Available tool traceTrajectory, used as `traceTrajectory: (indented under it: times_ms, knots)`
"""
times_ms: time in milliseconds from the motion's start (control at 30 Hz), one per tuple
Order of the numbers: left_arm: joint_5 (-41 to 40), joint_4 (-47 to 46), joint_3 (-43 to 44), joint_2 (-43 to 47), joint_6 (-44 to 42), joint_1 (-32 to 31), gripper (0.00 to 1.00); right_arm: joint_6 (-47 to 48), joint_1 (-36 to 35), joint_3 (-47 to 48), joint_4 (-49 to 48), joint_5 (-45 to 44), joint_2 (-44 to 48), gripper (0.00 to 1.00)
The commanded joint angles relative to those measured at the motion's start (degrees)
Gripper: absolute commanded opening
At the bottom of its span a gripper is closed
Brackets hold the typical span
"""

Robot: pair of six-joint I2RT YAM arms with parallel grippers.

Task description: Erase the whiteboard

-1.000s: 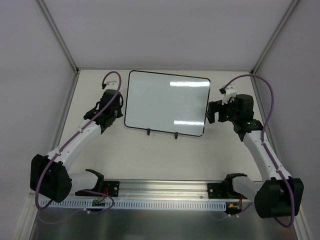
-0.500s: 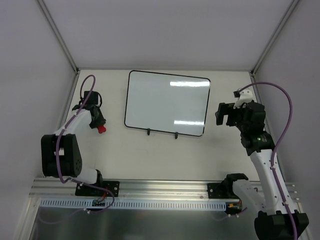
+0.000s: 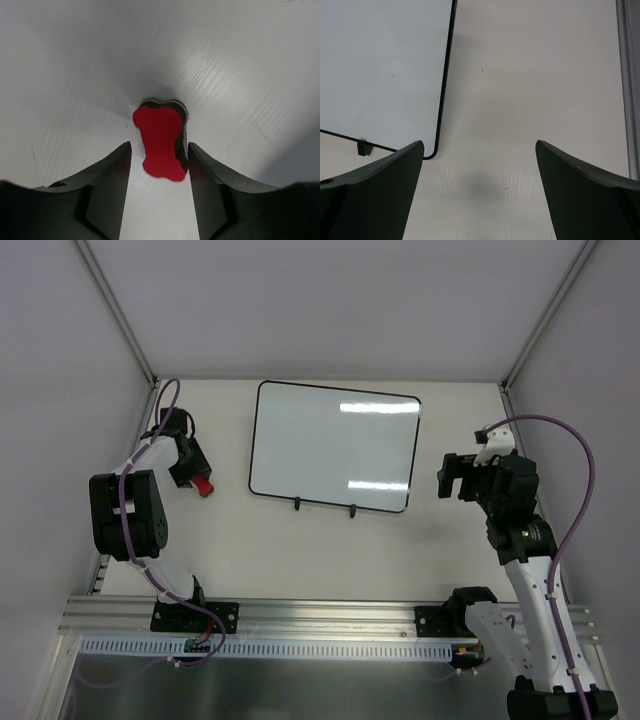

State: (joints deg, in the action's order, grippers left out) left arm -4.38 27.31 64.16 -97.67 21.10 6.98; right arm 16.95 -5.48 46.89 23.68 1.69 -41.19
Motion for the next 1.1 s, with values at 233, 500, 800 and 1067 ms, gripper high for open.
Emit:
traceTrajectory:
  times_ms: [233,500,800,1067]
  knots:
    - [1.92,2.22,1.23,4.32,0.78,-0.04,0.86,-0.87,0.29,3.37,0.14,-4.33,1.81,0.99]
    - [3.5,5.73,6.41,23.01,-0.71,0.05,0.99,1.5,0.29,13.64,1.54,-12.57,2.17,0.99]
    - [3.86,12.21,22.74,38.51,-9.32,-0.04,0.99,6.96,-0.06,28.94,1.02,-19.71,-1.43,0.99]
    - [1.66,21.02,43.14,40.19,-13.36,-1.27,0.99,1.69,-1.46,38.0,-6.27,-26.73,-3.37,0.99]
